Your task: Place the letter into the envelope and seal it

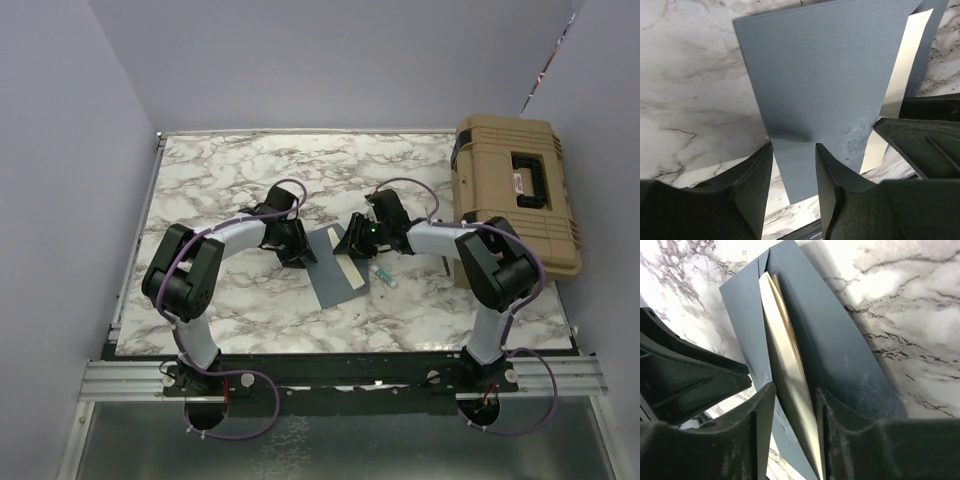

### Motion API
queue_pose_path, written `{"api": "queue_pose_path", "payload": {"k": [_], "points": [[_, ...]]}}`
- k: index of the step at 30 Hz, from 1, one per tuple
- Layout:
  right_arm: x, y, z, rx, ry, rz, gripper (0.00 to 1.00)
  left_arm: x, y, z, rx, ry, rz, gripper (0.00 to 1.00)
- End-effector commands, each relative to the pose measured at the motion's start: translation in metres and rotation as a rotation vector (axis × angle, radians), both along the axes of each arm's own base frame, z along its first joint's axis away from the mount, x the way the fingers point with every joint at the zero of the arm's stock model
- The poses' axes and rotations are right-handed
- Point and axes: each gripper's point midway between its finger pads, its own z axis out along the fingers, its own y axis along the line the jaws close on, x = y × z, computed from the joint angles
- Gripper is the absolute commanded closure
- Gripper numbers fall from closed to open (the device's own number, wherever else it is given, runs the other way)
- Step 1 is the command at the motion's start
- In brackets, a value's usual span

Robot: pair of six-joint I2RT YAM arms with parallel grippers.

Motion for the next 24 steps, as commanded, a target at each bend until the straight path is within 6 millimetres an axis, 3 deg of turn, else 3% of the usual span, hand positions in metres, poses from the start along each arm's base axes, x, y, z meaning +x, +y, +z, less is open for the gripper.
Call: {"api": "queue_pose_path", "payload": {"k": [1,5,9,18,22,24], "points": [[-0.003,-0.019,0.001,-0.181,-0.008,0.028,0.54,-0.035,0.028,-0.053,0.132,0.133,-0.001,0.57],[-0.002,-0.027,0.006,-0.245,-0.017,0.049,0.48,-0.03,0.03,-0.051,0.13,0.122,0.005,0.57],[-0.001,-0.034,0.018,-0.273,-0.059,0.056,0.48,-0.025,0.03,-0.043,0.118,0.099,0.011,0.5],[-0.026,-0.038,0.01,-0.261,-0.021,0.142,0.66,-0.033,0.036,-0.034,0.125,0.096,0.058,0.3],[-0.038,-0.04,0.005,-0.252,0.003,0.159,0.69,-0.048,0.035,-0.039,0.129,0.128,0.058,0.32],[-0.042,-0.043,0.001,-0.262,0.016,0.161,0.66,-0.057,0.03,-0.044,0.132,0.149,0.04,0.35]]}}
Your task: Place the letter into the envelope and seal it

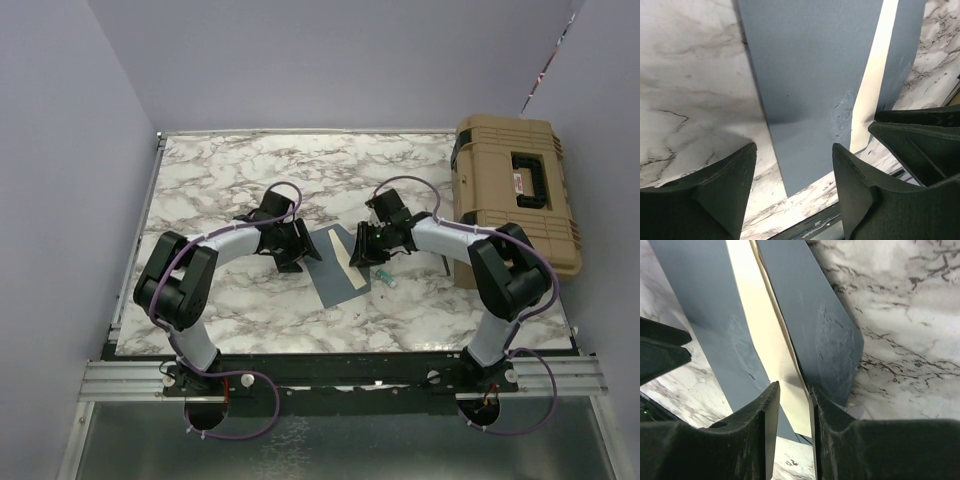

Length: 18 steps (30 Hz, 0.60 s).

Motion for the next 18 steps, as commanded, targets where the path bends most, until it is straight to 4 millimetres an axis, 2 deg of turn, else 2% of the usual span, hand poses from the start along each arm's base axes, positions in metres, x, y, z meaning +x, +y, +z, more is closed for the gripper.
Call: {"api": "queue_pose_path", "payload": {"k": [1,4,7,12,15,18], "points": [[-0.018,-0.005,0.0,-0.004,0.025,0.037,0.63,-0.055,0.029,-0.054,0.202,0.181,-0.004,0.38],[-0.025,-0.007,-0.002,0.001,0.036,0.043,0.6,-0.064,0.023,-0.059,0.202,0.202,-0.007,0.46],[-0.031,-0.007,-0.006,0.008,0.049,0.05,0.61,-0.069,0.017,-0.064,0.202,0.212,-0.002,0.53],[-0.038,-0.001,-0.012,0.05,0.078,0.064,0.79,-0.07,0.004,-0.068,0.185,0.206,0.001,0.6],[-0.04,0.002,-0.014,0.074,0.09,0.067,0.85,-0.068,0.001,-0.069,0.182,0.2,0.005,0.61],[-0.041,0.003,-0.015,0.082,0.094,0.068,0.86,-0.066,0.001,-0.069,0.185,0.193,0.012,0.61]]}}
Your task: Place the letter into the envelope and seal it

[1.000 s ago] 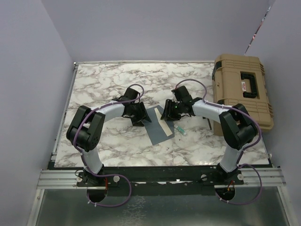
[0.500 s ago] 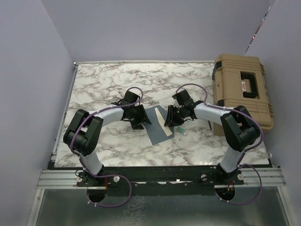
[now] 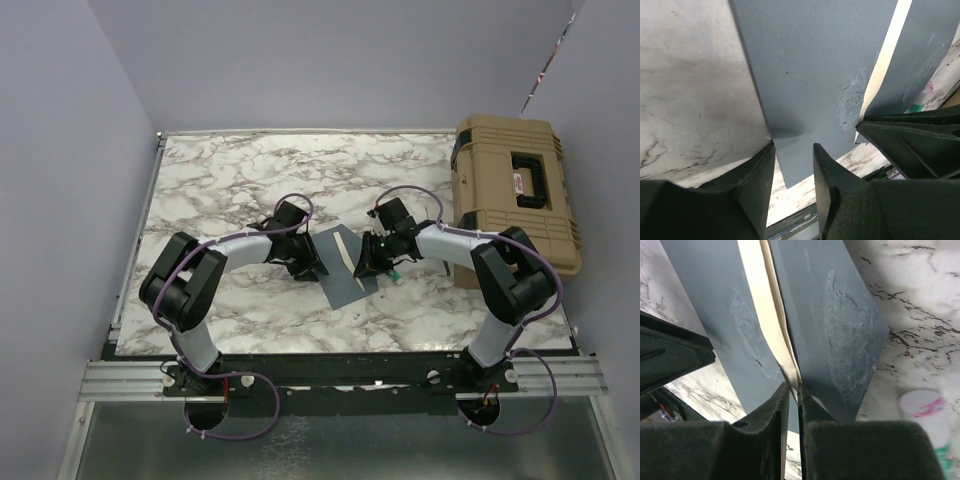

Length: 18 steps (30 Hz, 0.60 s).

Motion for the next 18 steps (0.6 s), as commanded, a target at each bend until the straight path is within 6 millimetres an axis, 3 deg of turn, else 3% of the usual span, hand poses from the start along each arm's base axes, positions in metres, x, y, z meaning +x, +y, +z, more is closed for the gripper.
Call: {"api": "queue_pose_path", "payload": {"k": [1,7,11,18], "points": [[-0.01,0.008,-0.003,0.04,0.023,0.029,0.86,-0.035,0.032,-0.059,0.207,0.12,0.009,0.61],[0.009,-0.001,0.027,-0.017,-0.096,-0.007,0.7,-0.032,0.042,-0.057,0.256,0.087,0.007,0.6],[0.027,-0.005,0.046,-0.049,-0.18,-0.033,0.58,-0.022,0.048,-0.047,0.293,0.041,0.014,0.53],[0.056,0.006,0.042,-0.058,-0.227,-0.032,0.54,-0.004,0.058,-0.045,0.364,0.01,0.039,0.44]]}}
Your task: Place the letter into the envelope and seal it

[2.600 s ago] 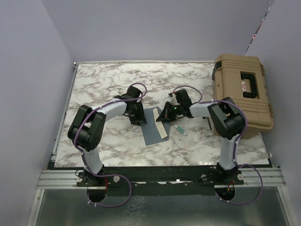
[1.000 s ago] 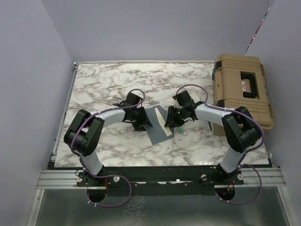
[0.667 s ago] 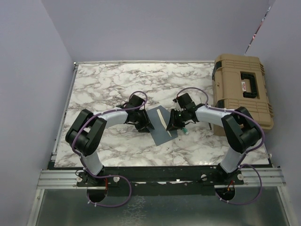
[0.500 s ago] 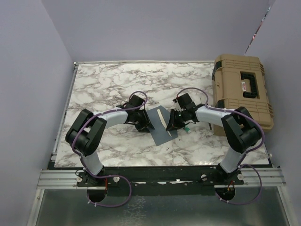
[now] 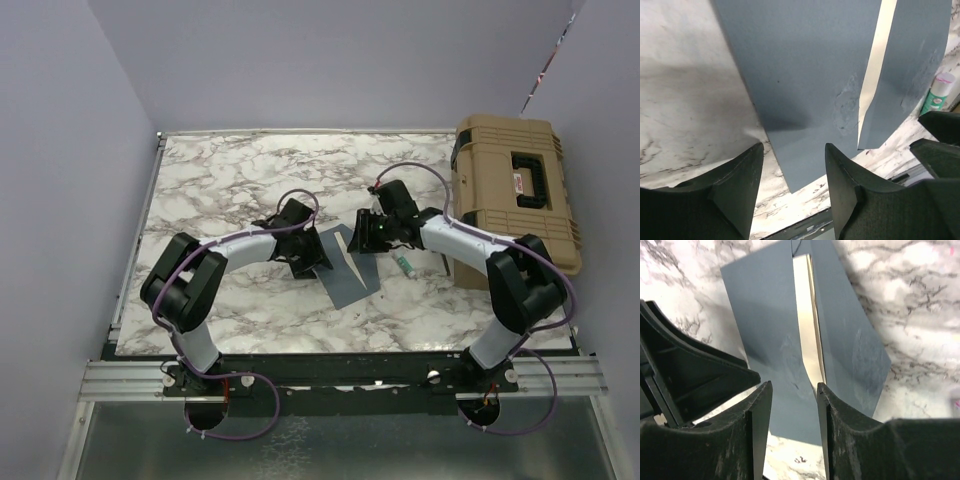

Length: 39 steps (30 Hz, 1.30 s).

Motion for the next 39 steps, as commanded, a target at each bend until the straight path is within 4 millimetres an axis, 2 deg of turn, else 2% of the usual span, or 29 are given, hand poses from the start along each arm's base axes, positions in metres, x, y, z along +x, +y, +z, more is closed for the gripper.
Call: {"api": "queue_pose_path", "payload": {"k": [1,5,9,21,27,33,39], "points": [[0.021,0.004,-0.01,-0.04,-0.036,-0.004,0.55,-0.01,0.061,-0.051,0.318,0.064,0.049,0.44],[0.04,0.014,-0.016,-0.042,-0.047,-0.012,0.56,0.0,0.065,-0.054,0.335,0.058,0.074,0.44],[0.046,0.023,-0.026,-0.028,-0.02,-0.002,0.58,0.005,0.06,-0.058,0.326,0.068,0.054,0.5],[0.034,0.044,-0.047,0.064,0.084,0.053,0.59,0.003,0.057,-0.069,0.322,0.1,0.007,0.53],[0.03,0.051,-0.048,0.11,0.112,0.065,0.59,0.005,0.056,-0.069,0.316,0.094,-0.012,0.53],[0.027,0.048,-0.049,0.109,0.125,0.041,0.59,0.005,0.056,-0.068,0.31,0.097,-0.011,0.53],[0.037,0.035,-0.023,0.059,0.051,-0.019,0.57,0.003,0.062,-0.06,0.301,0.084,0.009,0.48]]}}
